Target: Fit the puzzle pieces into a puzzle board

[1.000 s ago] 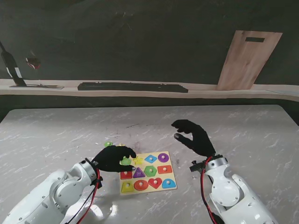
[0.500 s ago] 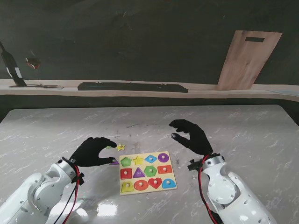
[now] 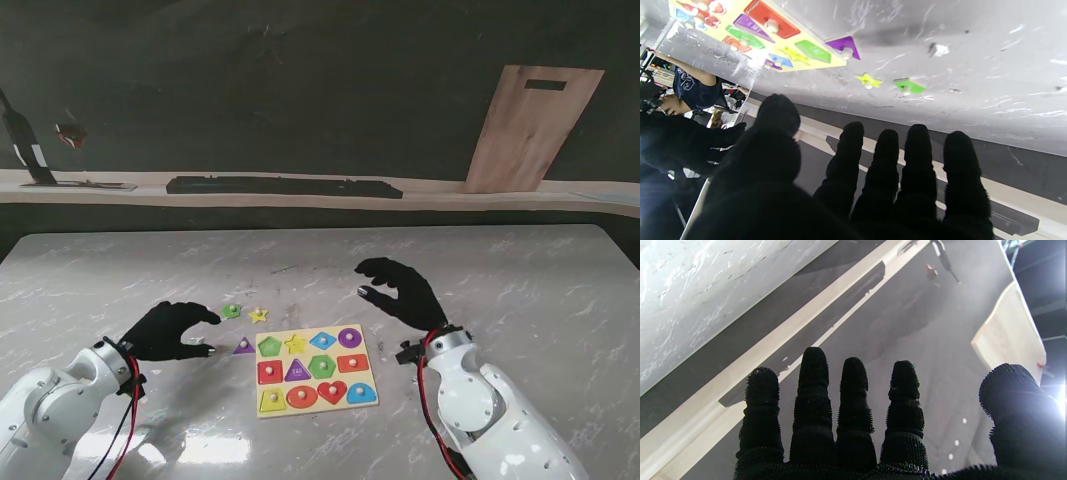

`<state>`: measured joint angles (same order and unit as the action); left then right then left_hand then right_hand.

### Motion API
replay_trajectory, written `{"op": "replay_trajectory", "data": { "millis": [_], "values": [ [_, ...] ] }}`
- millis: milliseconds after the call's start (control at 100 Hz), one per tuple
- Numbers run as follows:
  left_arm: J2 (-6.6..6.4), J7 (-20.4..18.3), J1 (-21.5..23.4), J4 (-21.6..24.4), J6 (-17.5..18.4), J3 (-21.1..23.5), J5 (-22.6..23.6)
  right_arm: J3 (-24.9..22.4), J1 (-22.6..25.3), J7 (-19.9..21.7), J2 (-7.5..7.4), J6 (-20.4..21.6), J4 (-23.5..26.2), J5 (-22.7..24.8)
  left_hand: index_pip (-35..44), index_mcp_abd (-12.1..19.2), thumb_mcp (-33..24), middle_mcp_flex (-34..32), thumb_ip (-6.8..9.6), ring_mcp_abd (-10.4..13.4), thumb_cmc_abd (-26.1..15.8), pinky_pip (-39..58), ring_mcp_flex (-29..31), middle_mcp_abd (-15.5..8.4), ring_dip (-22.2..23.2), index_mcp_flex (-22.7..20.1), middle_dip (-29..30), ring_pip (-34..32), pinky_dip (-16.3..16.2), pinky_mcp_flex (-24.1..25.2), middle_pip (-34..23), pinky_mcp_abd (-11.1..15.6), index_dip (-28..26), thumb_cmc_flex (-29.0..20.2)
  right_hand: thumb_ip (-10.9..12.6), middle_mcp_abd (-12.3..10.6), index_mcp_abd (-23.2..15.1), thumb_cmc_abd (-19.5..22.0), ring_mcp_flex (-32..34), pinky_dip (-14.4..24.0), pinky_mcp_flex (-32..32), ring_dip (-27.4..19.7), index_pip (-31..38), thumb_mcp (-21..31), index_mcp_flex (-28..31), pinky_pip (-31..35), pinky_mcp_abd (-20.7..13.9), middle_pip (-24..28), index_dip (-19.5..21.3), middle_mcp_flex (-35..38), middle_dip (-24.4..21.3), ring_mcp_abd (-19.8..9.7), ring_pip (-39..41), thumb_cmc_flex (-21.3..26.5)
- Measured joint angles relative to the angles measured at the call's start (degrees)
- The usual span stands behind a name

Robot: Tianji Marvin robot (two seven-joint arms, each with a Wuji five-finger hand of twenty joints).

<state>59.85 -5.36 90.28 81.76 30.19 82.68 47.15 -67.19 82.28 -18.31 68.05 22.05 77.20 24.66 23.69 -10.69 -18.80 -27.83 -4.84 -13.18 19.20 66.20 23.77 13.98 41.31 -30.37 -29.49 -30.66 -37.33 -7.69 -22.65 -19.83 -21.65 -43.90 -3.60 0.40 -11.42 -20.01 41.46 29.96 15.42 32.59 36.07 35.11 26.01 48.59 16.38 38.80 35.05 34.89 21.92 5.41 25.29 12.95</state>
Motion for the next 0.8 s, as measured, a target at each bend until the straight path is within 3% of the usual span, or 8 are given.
{"op": "replay_trajectory", "data": {
  "millis": [320, 520, 600, 720, 800],
  "values": [
    [-0.53, 0.81, -3.4, -6.23, 1.24, -1.08, -0.44, 0.25, 0.15, 0.29, -0.02, -3.57, 0.88, 0.5, -0.13, 0.0, -0.05, 0.02, 0.0, 0.01, 0.12, -0.49, 0.0, -0.02, 0.0, -0.01, 0.01, 0.09, 0.0, 0.15, 0.02, 0.0, 0.0, -1.22, 0.0, 0.0, 0.0, 0.01, 0.0, 0.01, 0.0, 0.0, 0.0, 0.0, 0.0, 0.0, 0.0, 0.0, 0.0, 0.0, 0.0, 0.0, 0.01, 0.0],
    [-0.55, 5.16, -6.77, -11.59, 3.25, -3.95, -0.16, 0.99, 0.34, 1.27, -0.29, -6.14, 2.97, 1.23, -0.13, 0.45, -1.97, 0.02, 0.0, 0.01, 0.19, -0.49, 0.0, -0.02, 1.1, -0.12, -0.78, 0.11, -0.01, 0.15, 0.03, 0.0, 0.0, -1.77, 0.0, 0.0, 0.0, 0.01, 0.0, 0.02, 0.0, 0.0, 0.0, 0.0, 0.0, 0.0, 0.0, 0.0, 0.0, 0.0, 0.0, 0.0, 0.02, 0.0],
    [-0.55, 7.16, -8.65, -14.14, 3.83, -5.53, 0.62, 1.5, 0.17, 1.52, -0.31, -7.0, 3.33, 1.29, 0.43, 0.65, -3.19, -0.47, 0.0, 0.01, 0.73, -0.36, 0.07, -0.07, 2.33, -1.24, -2.38, -0.25, -1.21, 0.01, -1.35, 0.0, -0.53, -2.9, 0.0, 0.0, 0.0, 0.01, 0.0, 0.02, 0.0, 0.0, 0.0, 0.0, 0.0, 0.0, 0.0, 0.0, 0.0, 0.0, 0.0, 0.0, 0.02, 0.0],
    [-0.52, 13.11, -12.92, -19.75, 5.57, -9.26, 3.78, 2.09, -0.08, 1.84, -0.32, -8.71, 4.0, 1.49, 1.82, 0.53, -6.8, -3.26, 0.0, 0.06, 1.33, 5.35, 0.94, -0.17, 5.95, -4.47, -5.41, -5.19, -4.76, -3.24, -4.79, 0.0, -0.68, -3.02, 0.0, 0.0, 0.0, 0.01, 0.0, 0.03, 0.0, 0.0, 0.0, 0.0, 0.0, 0.0, 0.0, 0.0, 0.0, 0.0, 0.0, 0.0, 0.03, 0.0],
    [-0.48, 14.0, -15.9, -22.94, 5.81, -11.76, 3.67, 2.29, -0.2, 1.89, -0.32, -9.49, 4.31, 1.93, 3.45, 0.35, -7.71, -4.85, 0.01, 0.09, 1.33, 8.18, 2.6, -0.18, 8.71, -5.33, -7.23, -8.51, -6.61, -5.68, -6.97, 0.0, -0.68, -3.05, 0.0, 0.0, 0.0, 0.01, 0.0, 0.03, 0.0, 0.0, 0.0, 0.0, 0.0, 0.0, 0.0, 0.0, 0.0, 0.0, 0.0, 0.0, 0.04, 0.0]
  ]
}}
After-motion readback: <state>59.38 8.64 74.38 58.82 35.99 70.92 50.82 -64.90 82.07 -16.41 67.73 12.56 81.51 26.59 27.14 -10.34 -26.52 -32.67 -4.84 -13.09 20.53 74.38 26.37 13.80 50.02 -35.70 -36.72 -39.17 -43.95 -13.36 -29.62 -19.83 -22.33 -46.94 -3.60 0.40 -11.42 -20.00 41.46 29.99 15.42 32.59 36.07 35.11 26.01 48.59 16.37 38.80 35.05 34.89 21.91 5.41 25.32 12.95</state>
